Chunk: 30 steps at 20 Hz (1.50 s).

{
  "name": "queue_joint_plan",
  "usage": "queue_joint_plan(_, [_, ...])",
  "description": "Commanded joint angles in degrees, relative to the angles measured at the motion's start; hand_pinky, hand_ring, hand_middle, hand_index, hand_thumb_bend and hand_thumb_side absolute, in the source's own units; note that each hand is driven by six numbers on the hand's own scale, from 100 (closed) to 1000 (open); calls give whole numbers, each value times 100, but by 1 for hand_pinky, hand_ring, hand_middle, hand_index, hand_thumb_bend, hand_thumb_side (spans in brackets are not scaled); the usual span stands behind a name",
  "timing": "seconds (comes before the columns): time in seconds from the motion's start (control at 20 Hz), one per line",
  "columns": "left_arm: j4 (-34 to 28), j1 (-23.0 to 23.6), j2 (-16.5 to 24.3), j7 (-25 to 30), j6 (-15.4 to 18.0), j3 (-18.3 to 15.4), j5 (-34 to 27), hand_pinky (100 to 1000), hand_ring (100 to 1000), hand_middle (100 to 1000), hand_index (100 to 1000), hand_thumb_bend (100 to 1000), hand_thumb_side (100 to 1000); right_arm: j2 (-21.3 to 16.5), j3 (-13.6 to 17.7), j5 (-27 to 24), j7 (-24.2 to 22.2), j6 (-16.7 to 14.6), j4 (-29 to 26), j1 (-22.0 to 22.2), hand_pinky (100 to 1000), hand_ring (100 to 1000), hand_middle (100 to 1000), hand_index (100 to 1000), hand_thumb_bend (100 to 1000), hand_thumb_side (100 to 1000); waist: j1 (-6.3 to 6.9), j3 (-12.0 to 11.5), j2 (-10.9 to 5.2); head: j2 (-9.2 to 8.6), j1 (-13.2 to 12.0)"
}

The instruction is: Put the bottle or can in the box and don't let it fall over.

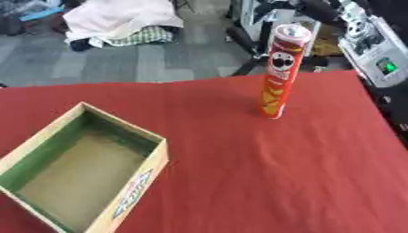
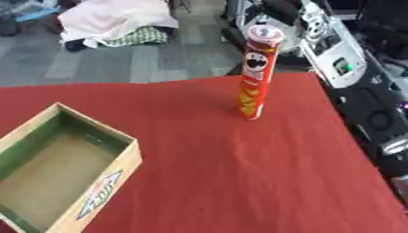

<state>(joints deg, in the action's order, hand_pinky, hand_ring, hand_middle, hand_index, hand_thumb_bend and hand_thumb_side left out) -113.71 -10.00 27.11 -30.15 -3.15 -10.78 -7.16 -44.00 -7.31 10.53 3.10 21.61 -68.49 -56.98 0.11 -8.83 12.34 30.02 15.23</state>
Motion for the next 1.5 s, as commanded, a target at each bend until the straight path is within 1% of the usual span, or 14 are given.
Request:
queue_joint_plan(0.05, [-88,-13,163,10,0,-33,-7,829,838,825,688,591,427,-93,17,132,-66,-57,165,-190,781,899,859,846,273,732,7,0,-70,-58,4])
queue_joint_plan(0.4, [-88,-25,162,17,-1,-31,-11,829,838,825,688,590,427,-56,7,373,-141,-118,532,-301,794,908,864,850,293,769,-3,-23,-46,-17,23])
queue_joint_plan(0.75, [-88,-36,149,19,3,-32,-21,829,838,825,688,590,426,-40,5,557,-248,-179,644,-332,812,916,870,856,309,829,-23,-37,-31,-25,38])
queue_joint_plan(0.95, [-88,-47,144,19,6,-34,-21,829,838,825,688,591,426,-15,-3,564,-282,-186,613,-332,824,919,874,860,333,892,-27,-51,-15,-18,47])
queue_joint_plan(1.0, [-88,-49,143,18,7,-34,-22,829,838,825,688,591,426,-11,-7,568,-283,-178,600,-330,834,921,877,863,362,936,-27,-53,-11,-18,49])
queue_joint_plan(1.05, [-88,-51,141,19,6,-34,-23,829,837,825,688,591,426,-9,-14,583,-280,-164,589,-327,845,922,878,864,381,948,-27,-56,-5,-21,51])
queue_joint_plan(1.3, [-88,-58,130,20,9,-34,-28,829,837,825,688,591,426,5,-26,750,-259,-99,568,-330,852,921,879,865,456,950,-26,-57,20,-27,47])
queue_joint_plan(1.5, [-88,-60,122,22,10,-35,-30,829,837,826,688,591,426,11,-28,846,-299,-90,560,-338,853,919,878,864,472,936,-26,-48,34,-31,44])
